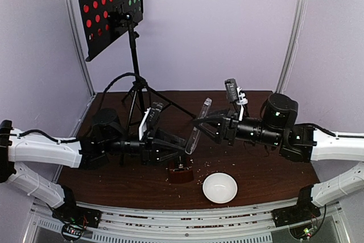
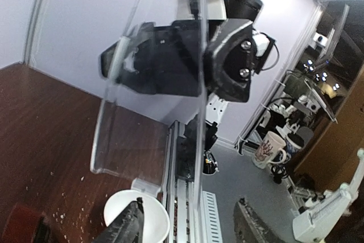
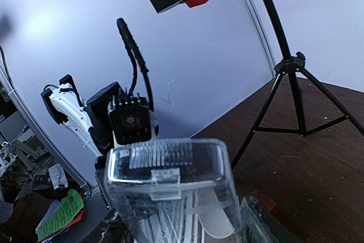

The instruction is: Pack up the instrument practice props

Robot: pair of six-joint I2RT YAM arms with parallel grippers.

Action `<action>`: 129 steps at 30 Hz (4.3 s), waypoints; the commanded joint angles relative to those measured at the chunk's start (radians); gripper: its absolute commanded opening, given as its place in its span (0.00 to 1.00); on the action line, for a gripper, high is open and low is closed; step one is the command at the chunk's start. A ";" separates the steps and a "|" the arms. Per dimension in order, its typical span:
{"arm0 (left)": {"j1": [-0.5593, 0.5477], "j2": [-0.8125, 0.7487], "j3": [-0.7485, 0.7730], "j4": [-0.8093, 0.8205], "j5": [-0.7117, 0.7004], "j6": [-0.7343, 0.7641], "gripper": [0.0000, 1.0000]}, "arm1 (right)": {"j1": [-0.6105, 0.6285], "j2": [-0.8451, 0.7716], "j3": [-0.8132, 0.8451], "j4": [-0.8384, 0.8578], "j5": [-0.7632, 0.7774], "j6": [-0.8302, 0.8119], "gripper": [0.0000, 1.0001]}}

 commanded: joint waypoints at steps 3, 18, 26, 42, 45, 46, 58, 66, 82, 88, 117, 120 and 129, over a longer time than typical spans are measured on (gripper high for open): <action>0.006 -0.126 -0.133 -0.114 -0.234 0.018 0.68 | 0.006 -0.093 -0.097 0.013 0.193 -0.047 0.58; 0.006 0.013 -0.237 -0.212 -0.455 -0.074 0.78 | 0.024 -0.084 -0.231 0.129 0.321 -0.034 0.59; 0.006 0.131 -0.204 -0.151 -0.423 -0.070 0.78 | 0.032 -0.079 -0.252 0.162 0.346 -0.027 0.59; -0.028 0.284 -0.158 0.031 -0.322 -0.111 0.78 | 0.081 -0.110 -0.295 0.198 0.468 -0.045 0.59; -0.028 0.251 -0.173 0.025 -0.348 -0.107 0.78 | 0.131 -0.106 -0.295 0.192 0.536 -0.074 0.59; -0.027 0.226 -0.183 0.019 -0.365 -0.104 0.79 | 0.155 -0.097 -0.291 0.182 0.572 -0.092 0.59; 0.218 -0.091 0.035 -0.504 -0.182 0.097 0.84 | 0.413 0.170 -0.256 0.380 0.970 -0.211 0.59; 0.238 0.016 0.327 -0.711 -0.148 0.217 0.84 | 0.451 0.366 -0.200 0.520 1.156 -0.220 0.59; 0.258 0.111 0.462 -0.759 -0.220 0.332 0.84 | 0.447 0.561 -0.139 0.607 1.214 -0.134 0.59; 0.258 0.101 0.409 -0.748 -0.260 0.386 0.85 | 0.427 0.598 -0.132 0.630 1.203 -0.127 0.59; 0.258 0.128 0.376 -0.725 -0.247 0.386 0.85 | 0.398 0.673 -0.124 0.605 1.206 -0.163 0.60; 0.258 0.130 0.376 -0.725 -0.244 0.385 0.85 | 0.397 0.678 -0.122 0.584 1.197 -0.161 0.60; 0.259 0.135 0.374 -0.723 -0.238 0.382 0.85 | 0.391 0.706 -0.107 0.547 1.171 -0.126 0.61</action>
